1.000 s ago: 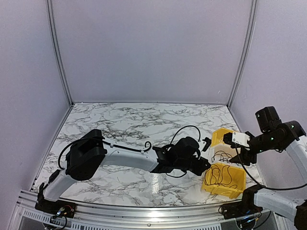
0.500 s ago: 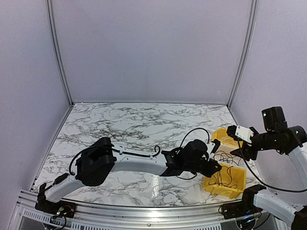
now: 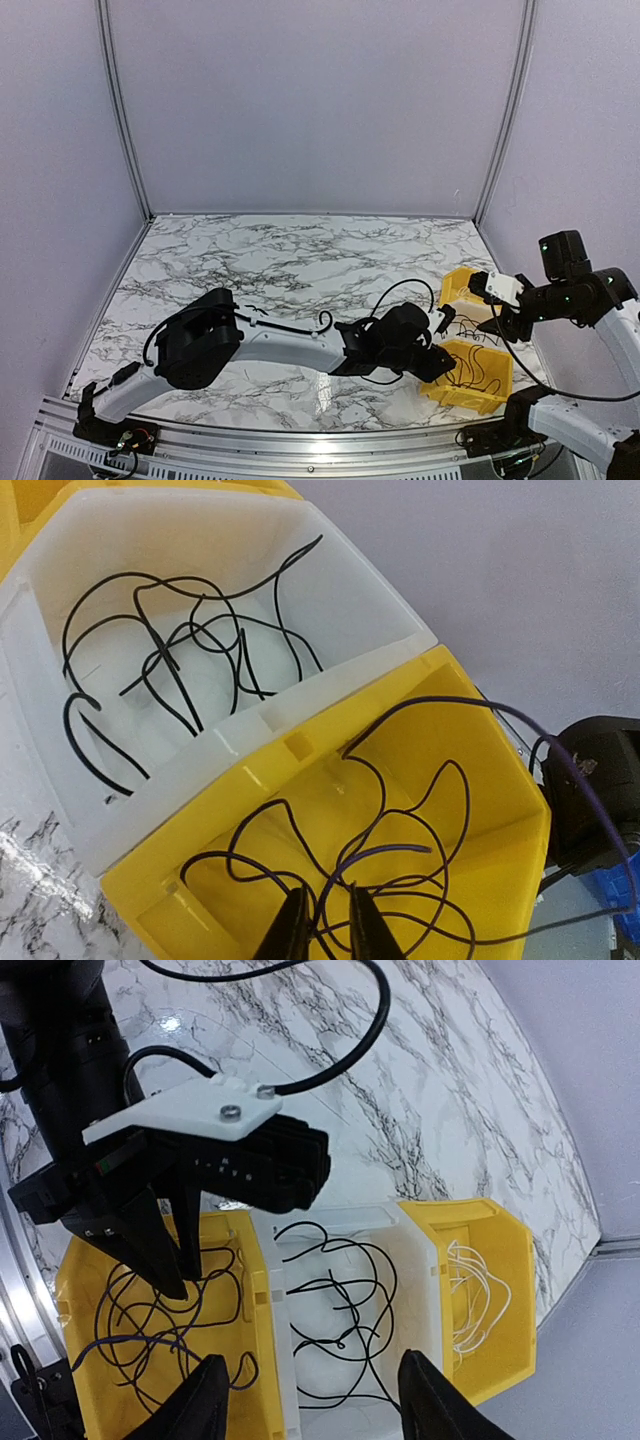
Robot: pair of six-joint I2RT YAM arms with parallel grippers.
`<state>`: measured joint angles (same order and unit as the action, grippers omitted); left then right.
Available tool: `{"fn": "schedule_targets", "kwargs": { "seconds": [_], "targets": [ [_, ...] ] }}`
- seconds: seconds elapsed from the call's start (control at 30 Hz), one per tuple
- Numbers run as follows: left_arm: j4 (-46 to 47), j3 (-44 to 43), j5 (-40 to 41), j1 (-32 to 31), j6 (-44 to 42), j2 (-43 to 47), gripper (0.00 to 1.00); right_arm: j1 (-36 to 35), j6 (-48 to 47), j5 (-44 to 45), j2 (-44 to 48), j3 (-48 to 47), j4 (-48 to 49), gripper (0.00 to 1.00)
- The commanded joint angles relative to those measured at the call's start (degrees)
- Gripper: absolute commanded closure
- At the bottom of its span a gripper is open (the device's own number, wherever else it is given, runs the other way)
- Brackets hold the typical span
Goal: Untangle the cables
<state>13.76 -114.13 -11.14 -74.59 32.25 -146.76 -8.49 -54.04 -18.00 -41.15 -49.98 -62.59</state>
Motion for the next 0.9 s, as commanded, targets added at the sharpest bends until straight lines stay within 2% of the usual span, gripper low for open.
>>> {"fn": "schedule_targets", "kwargs": {
  "seconds": [0.0, 0.2, 0.6, 0.7, 0.87],
  "targets": [
    [-0.6, 4.3, 2.9, 0.4, -3.4, 7.8, 0.8, 0.4, -5.2, -3.9, 1.1, -1.2, -6.8, 0.42],
    [-0.7, 10.4, 6.1, 1.1, -5.0, 13.9, 0.69, 0.4, -9.8, 0.6, 1.7, 3.0, -7.8, 0.41],
    [-0.7, 25.7, 8.3, 4.3, -4.2, 25.9, 0.63, 0.4, -10.6, 0.3, -1.8, 7.2, -2.9, 0.42],
    [-5.5, 31.8, 15.8, 6.3, -3.6, 32.6, 0.61, 0.4, -9.3, -1.5, -1.9, 5.9, -2.2, 0.43],
    [-18.6, 42.8, 31.7, 10.9, -3.0, 44.1, 0.57, 0.4, -1.6, -10.7, -3.2, 1.7, 3.4, 0.43]
  ]
}}
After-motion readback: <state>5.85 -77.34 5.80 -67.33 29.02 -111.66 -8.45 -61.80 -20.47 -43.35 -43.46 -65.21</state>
